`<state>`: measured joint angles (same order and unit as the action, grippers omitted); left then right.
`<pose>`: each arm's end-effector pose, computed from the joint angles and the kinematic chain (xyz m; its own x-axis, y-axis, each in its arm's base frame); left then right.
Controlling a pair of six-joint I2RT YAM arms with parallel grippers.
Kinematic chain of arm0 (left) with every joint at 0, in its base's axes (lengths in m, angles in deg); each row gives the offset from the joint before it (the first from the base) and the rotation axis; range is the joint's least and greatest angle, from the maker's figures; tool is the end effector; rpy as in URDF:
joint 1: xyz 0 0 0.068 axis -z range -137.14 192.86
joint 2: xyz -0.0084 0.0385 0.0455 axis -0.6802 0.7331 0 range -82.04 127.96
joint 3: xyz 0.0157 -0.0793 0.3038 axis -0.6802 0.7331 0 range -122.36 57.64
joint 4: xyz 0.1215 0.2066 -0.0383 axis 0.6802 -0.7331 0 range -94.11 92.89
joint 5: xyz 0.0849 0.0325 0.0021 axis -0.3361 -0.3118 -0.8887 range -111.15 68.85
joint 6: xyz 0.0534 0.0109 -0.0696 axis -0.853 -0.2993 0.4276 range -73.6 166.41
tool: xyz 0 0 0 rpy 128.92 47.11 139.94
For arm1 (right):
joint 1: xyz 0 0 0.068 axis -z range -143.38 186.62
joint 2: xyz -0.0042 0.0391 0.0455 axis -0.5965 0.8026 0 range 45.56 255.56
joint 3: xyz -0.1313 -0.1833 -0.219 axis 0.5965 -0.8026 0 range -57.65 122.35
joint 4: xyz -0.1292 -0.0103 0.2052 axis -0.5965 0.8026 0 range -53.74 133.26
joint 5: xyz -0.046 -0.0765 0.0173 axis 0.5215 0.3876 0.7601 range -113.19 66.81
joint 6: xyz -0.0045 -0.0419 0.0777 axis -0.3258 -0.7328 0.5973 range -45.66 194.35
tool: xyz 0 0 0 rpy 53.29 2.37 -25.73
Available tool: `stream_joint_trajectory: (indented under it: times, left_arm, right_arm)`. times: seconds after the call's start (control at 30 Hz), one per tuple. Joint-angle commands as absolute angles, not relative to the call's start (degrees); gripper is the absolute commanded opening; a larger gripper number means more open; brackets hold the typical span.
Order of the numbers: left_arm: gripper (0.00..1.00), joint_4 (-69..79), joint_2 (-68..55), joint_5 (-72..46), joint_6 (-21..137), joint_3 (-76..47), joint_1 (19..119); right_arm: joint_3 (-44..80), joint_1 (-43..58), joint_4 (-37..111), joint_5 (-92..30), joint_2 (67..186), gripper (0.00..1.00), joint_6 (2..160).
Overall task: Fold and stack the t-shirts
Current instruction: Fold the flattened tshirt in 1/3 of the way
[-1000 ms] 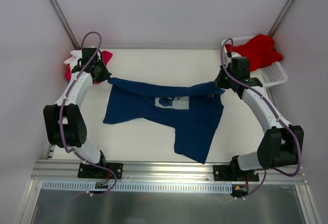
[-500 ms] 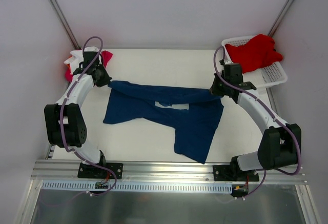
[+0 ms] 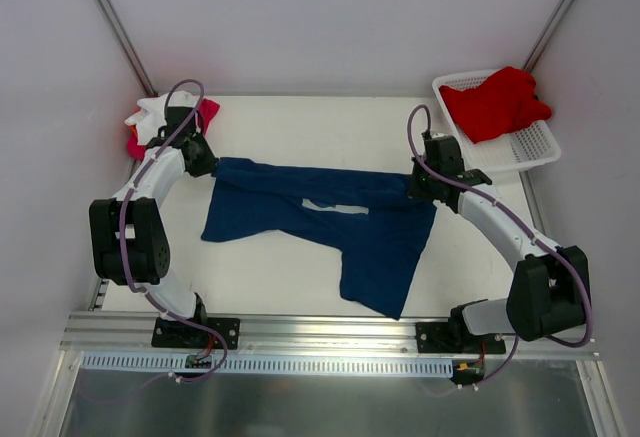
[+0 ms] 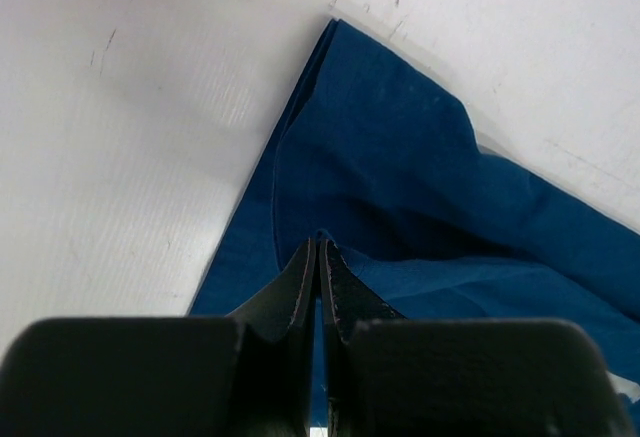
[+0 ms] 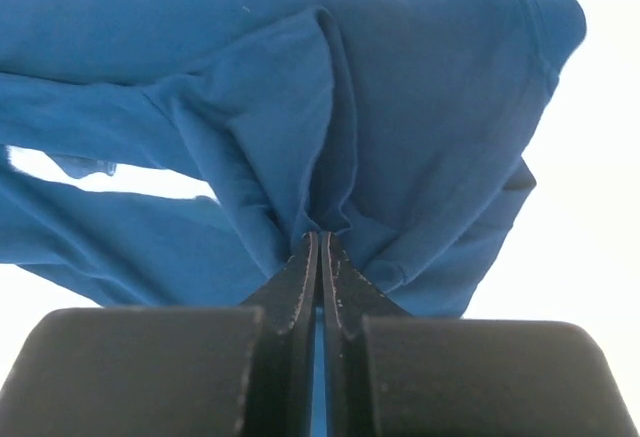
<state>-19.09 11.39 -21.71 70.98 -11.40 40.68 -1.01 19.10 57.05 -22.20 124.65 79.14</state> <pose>0.3730 0.0150 0.2710 -0.6391 -0.4405 -0.6305 -0.3415 0.8970 -0.2806 0.2901 0.0901 0.2798 -0.6752 -0.1255 -0.7269 -0.2333 0.9712 0.0490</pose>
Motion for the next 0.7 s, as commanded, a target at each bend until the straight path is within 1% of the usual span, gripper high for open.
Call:
stream_joint_trajectory:
  times: [0.0, 0.37, 0.67]
  left_arm:
    - [0.0, -19.6, 11.2, -23.1, 71.5, -9.9, 41.1]
    - [0.0, -19.9, 10.2, -24.3, 71.7, -6.4, 41.2]
    - [0.0, -19.9, 11.0, -24.7, 71.8, -6.0, 41.1]
  right_arm:
    - [-2.6, 18.4, 58.8, -17.2, 120.7, 0.0, 81.1]
    - [-6.4, 17.5, 60.1, -14.2, 116.4, 0.0, 83.1]
    - [-8.4, 16.6, 60.8, -14.1, 116.1, 0.0, 83.9]
